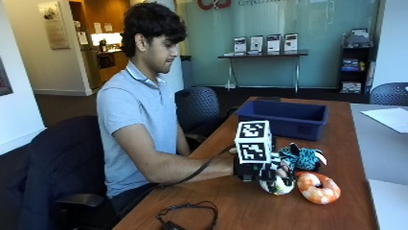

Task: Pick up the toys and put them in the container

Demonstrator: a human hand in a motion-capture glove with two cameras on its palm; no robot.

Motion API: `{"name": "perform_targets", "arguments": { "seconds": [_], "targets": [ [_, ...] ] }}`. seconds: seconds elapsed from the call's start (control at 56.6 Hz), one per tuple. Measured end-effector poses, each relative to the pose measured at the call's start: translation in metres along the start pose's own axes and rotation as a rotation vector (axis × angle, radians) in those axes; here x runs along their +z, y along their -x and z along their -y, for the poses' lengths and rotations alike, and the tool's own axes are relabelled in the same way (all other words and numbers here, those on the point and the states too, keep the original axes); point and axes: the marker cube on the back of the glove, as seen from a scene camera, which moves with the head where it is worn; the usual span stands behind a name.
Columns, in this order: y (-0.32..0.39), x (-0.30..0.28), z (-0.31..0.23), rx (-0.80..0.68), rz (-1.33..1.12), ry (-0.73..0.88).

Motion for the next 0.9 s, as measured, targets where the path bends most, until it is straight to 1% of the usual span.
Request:
{"name": "perform_targets", "arguments": {
  "seconds": [0.088,0.23,0.371,0.459,0.548,0.619,0.707,0.778,0.848,0.901],
  "targets": [
    [0.004,-0.028,0.004,-0.02,0.065,-0.163],
    [0.032,-0.093,0.015,-0.068,0.172,-0.348],
    [0.111,-0.138,0.019,-0.223,0.258,-0.389],
    [0.188,-0.149,0.008,-0.372,0.285,-0.398],
    [0.278,-0.148,-0.01,-0.553,0.282,-0.36],
    [0.335,-0.141,-0.023,-0.664,0.274,-0.317],
    [0.398,-0.122,-0.035,-0.758,0.221,-0.183],
    [0.422,-0.111,-0.04,-0.788,0.174,-0.055],
    [0.428,-0.1,-0.044,-0.765,0.091,0.118],
    [0.422,-0.097,-0.042,-0.742,0.046,0.165]
  ]
}}
